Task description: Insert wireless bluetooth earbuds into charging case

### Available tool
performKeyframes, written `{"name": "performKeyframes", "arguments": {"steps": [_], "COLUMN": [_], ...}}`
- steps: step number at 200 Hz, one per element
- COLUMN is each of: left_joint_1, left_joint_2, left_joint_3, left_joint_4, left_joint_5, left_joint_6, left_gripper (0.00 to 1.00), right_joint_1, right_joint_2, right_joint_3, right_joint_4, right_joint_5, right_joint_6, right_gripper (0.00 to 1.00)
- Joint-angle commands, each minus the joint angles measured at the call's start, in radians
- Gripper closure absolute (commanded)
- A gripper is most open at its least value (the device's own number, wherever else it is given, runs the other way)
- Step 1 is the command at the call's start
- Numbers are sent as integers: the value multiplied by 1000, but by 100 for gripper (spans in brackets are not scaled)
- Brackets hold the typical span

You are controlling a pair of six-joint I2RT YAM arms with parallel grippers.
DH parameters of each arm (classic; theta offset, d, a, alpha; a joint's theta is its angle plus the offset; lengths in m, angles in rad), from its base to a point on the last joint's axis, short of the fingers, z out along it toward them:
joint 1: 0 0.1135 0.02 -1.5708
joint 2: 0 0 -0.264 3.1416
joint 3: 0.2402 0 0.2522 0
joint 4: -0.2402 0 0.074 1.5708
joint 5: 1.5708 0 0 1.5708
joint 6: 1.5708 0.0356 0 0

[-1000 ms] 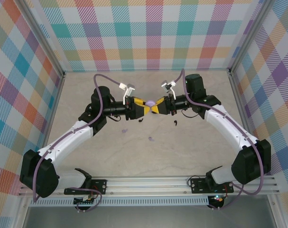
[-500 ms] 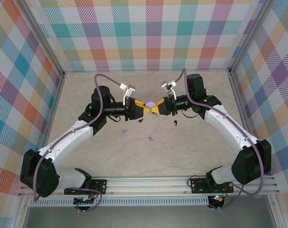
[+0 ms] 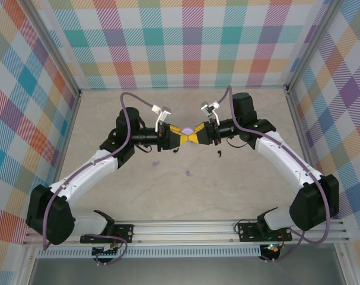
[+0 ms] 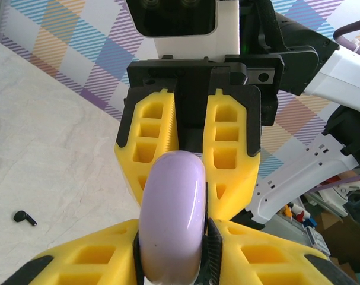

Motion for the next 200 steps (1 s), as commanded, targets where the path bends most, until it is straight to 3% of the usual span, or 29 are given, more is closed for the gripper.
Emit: {"name": "performKeyframes", "arguments": {"steps": [1, 72, 114, 130, 159, 200], "left_joint_1": [-15, -26, -25, -26, -25, -14], "left_joint_2": [4, 25, 25, 26, 40, 62], "left_joint_3": [39, 57, 73, 49, 55, 59], "left_joint_4": [14, -20, -145, -137, -184, -122], "left_joint_5": [32, 15, -199, -283, -236, -108], "left_joint_6": [4, 20, 90, 147, 319, 350], "left_gripper": [67, 82, 87, 87, 89, 89], "right_joint_1": [7, 18, 15, 7, -7, -9], "right_joint_2": [7, 8, -49, -76, -104, -86], "right_joint_3": [30, 36, 18, 11, 30, 92], "right_joint_4": [13, -28, -74, -97, -180, -281], "right_joint_5": [-27, -1, 143, 186, 243, 251], "right_joint_6": [-12, -41, -74, -89, -167, -242], "right_gripper": [83, 80, 52, 47, 42, 41]}}
